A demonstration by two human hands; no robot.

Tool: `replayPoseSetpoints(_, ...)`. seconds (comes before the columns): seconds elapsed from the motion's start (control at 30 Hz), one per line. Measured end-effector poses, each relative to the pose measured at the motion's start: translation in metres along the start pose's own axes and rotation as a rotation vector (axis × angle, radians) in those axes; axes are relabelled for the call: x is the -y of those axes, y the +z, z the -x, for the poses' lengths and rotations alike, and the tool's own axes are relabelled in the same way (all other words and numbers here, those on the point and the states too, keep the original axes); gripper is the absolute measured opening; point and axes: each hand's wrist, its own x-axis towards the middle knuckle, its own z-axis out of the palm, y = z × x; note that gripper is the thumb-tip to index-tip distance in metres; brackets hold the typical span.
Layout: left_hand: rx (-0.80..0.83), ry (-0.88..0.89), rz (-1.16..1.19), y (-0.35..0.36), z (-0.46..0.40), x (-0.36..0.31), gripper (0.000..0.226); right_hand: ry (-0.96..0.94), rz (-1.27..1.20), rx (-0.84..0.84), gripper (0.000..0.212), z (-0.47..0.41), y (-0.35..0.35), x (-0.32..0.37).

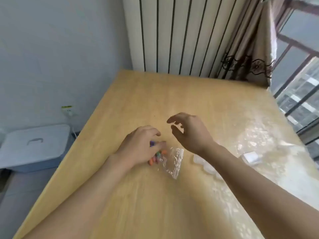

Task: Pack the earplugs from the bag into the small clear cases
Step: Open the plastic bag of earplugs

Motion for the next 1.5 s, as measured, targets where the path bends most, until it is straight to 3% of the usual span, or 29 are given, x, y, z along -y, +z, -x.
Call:
replayPoseSetpoints(0.07, -0.063, 0.020, 0.024, 0.032, 0.014, 0.011, 0.051, -0.027, 0.030, -0.010, 0.040, 0.009, 0.022, -0.013)
replayPoseSetpoints(0.17, -0.200, 0.129, -0.014, 0.071, 0.034, 0.024, 0.061, -0.061, 0.231, 0.220, 0.064, 0.031, 0.039, -0.021)
replayPoseSetpoints(0.27, -0.196, 0.183, -0.120, 0.086, 0.048, 0.026, 0.081, -0.077, 0.298, 0.327, 0.074, 0.064, 0.052, -0.026)
replayPoseSetpoints(0.37, -0.152, 0.186, -0.172, 0.089, 0.070, 0.018, 0.091, -0.068, 0.244, 0.266, 0.072, 0.096, 0.061, -0.023)
replayPoseSetpoints(0.43, -0.235, 0.155, -0.148, 0.093, 0.088, 0.010, 0.096, -0.043, 0.146, 0.209, 0.062, 0.119, 0.060, -0.020)
replayPoseSetpoints(0.53, -0.409, 0.097, -0.102, 0.097, 0.103, 0.001, 0.088, -0.023, 0.013, 0.025, 0.042, 0.149, 0.062, -0.030)
replayPoseSetpoints(0.63, -0.423, 0.077, -0.034, 0.098, 0.108, -0.004, 0.058, -0.016, -0.152, -0.154, 0.039, 0.168, 0.064, -0.045)
replayPoseSetpoints(0.73, -0.388, 0.101, 0.085, 0.096, 0.106, -0.002, 0.038, -0.015, -0.249, -0.168, 0.044, 0.162, 0.062, -0.047)
replayPoseSetpoints(0.87, -0.291, 0.140, 0.206, 0.096, 0.093, -0.005, 0.043, -0.084, -0.198, -0.153, 0.049, 0.145, 0.066, -0.048)
replayPoseSetpoints(0.97, -0.299, 0.162, 0.287, 0.105, 0.073, -0.012, 0.021, -0.089, -0.163, -0.184, 0.042, 0.136, 0.074, -0.053)
replayPoseSetpoints(1.03, -0.294, 0.133, 0.462, 0.104, 0.066, -0.019, 0.013, -0.102, -0.146, -0.258, 0.040, 0.137, 0.075, -0.053)
replayPoseSetpoints(1.2, -0.493, 0.010, 0.960, 0.106, 0.062, -0.033, 0.025, -0.119, -0.042, -0.392, 0.018, 0.136, 0.076, -0.054)
replayPoseSetpoints(1.33, -0.540, 0.009, 1.155, 0.114, 0.060, -0.065, 0.038, -0.030, -0.297, -0.370, 0.034, 0.139, 0.076, -0.050)
replayPoseSetpoints(1.5, -0.462, 0.140, 1.029, 0.130, 0.049, -0.071, 0.026, 0.033, -0.650, -0.288, 0.023, 0.135, 0.071, -0.053)
